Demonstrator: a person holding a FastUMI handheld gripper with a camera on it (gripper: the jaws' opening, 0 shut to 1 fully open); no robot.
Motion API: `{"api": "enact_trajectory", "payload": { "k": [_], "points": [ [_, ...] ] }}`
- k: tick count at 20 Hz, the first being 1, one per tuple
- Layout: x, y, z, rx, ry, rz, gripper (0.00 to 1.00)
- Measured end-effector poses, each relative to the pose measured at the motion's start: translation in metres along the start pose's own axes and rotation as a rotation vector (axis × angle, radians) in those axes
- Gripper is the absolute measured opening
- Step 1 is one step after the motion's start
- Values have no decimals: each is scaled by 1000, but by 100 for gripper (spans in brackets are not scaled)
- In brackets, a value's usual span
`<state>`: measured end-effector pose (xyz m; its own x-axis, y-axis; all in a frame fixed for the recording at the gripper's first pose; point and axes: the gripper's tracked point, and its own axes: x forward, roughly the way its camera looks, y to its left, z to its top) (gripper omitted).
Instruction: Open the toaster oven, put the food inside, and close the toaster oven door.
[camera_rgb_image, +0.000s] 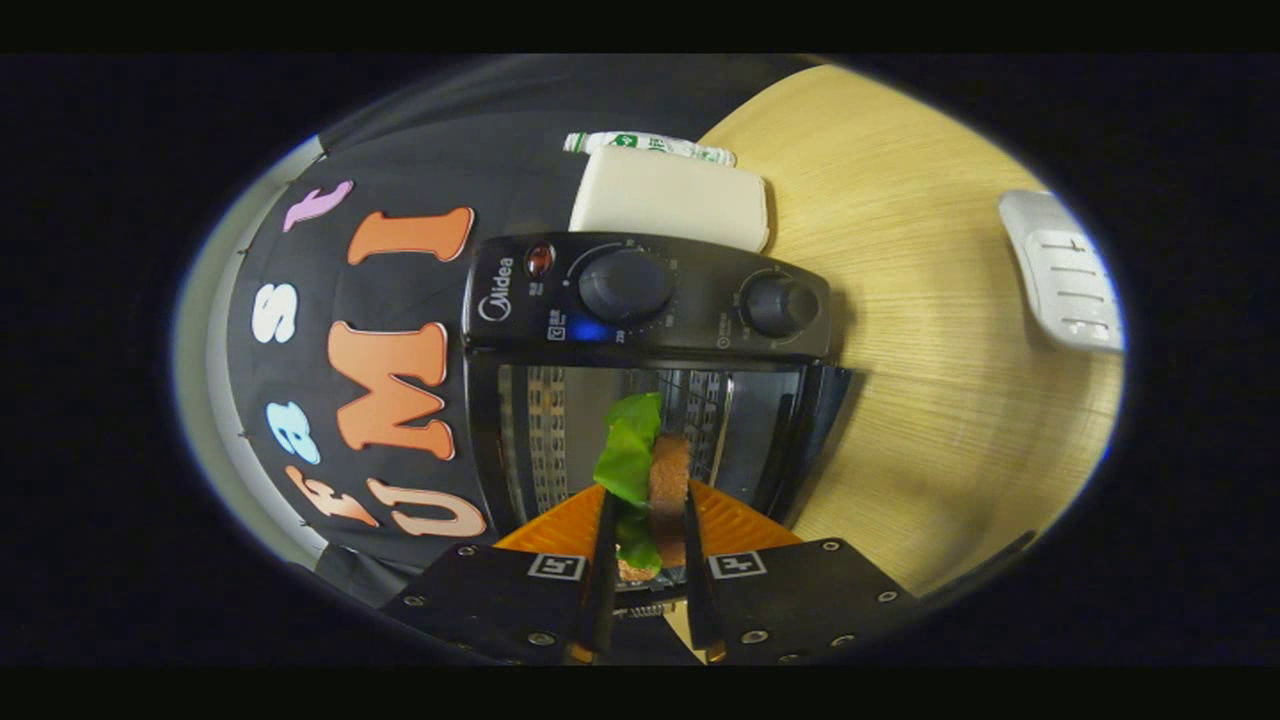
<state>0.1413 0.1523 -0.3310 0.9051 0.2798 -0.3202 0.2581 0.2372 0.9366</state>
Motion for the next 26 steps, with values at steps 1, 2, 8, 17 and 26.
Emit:
{"api": "enact_trajectory", "payload": {
  "k": [1,2,8,17,26],
  "points": [
    [7,1,-1,18,-10,1,31],
    [13,3,-4,39,-17,7,31],
    [38,6,-12,56,-43,-18,35],
    [26,5,-15,22,-42,-84,67],
    [17,-9,-15,30,-16,-176,97]
  ]
}}
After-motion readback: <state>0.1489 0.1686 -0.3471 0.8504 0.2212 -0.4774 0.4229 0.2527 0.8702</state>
